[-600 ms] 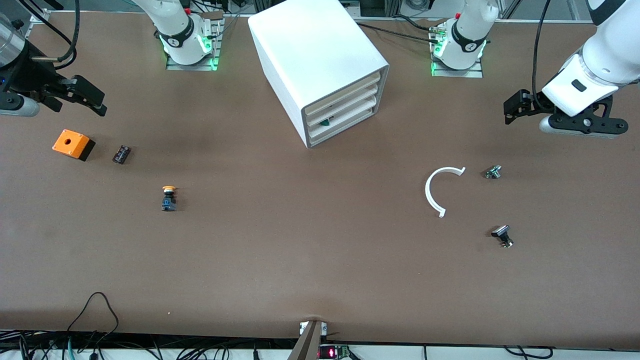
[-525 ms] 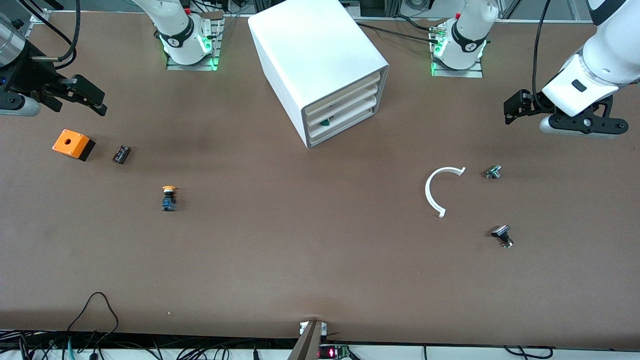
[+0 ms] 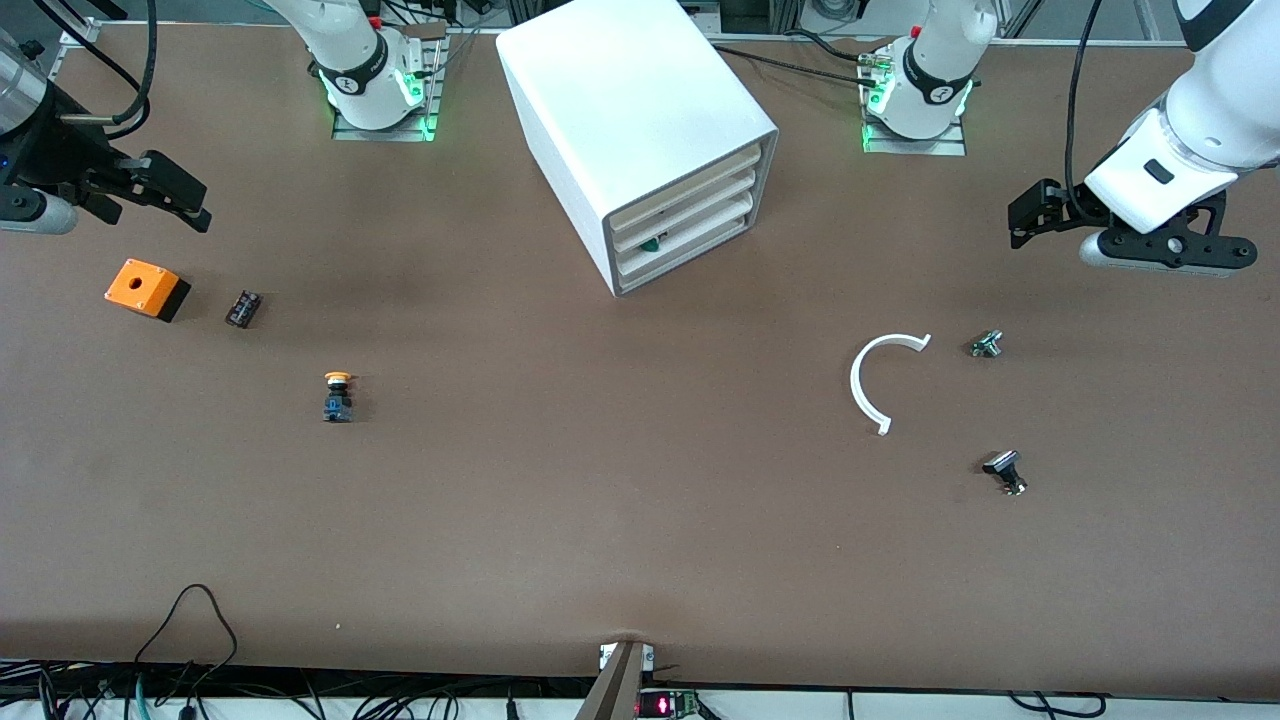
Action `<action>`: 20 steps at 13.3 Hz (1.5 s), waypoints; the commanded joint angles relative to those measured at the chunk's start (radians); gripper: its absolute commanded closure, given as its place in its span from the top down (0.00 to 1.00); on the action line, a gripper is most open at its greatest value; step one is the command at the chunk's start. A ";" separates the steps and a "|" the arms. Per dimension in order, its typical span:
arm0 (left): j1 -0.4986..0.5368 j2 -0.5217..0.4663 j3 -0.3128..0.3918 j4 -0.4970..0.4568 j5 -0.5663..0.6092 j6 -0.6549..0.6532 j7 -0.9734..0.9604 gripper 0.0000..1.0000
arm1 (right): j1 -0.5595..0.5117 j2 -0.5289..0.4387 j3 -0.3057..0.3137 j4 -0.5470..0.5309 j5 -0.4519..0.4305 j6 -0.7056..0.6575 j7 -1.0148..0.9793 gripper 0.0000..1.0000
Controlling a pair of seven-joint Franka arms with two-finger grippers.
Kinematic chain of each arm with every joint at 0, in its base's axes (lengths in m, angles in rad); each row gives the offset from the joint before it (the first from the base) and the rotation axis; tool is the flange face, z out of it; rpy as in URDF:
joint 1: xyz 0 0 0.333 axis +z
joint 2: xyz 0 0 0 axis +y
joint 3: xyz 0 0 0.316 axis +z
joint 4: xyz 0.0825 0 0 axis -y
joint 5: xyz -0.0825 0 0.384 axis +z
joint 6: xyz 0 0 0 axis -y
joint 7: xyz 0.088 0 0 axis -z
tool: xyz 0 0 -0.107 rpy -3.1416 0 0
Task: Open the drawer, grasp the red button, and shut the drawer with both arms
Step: 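Reach the left gripper to the cabinet's lowest drawer handle while the right gripper advances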
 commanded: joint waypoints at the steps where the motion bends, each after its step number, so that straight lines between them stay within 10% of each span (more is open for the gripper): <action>1: 0.007 0.019 0.008 0.044 -0.034 -0.086 0.031 0.99 | -0.003 -0.001 0.002 -0.034 0.003 0.003 -0.007 1.00; 12: 0.017 0.121 0.014 0.084 -0.420 -0.334 0.296 0.99 | 0.034 0.075 0.011 -0.031 0.013 -0.042 0.050 1.00; 20: 0.017 0.477 0.002 0.065 -0.792 -0.447 0.597 0.99 | 0.095 0.141 0.011 -0.028 0.055 0.024 0.173 1.00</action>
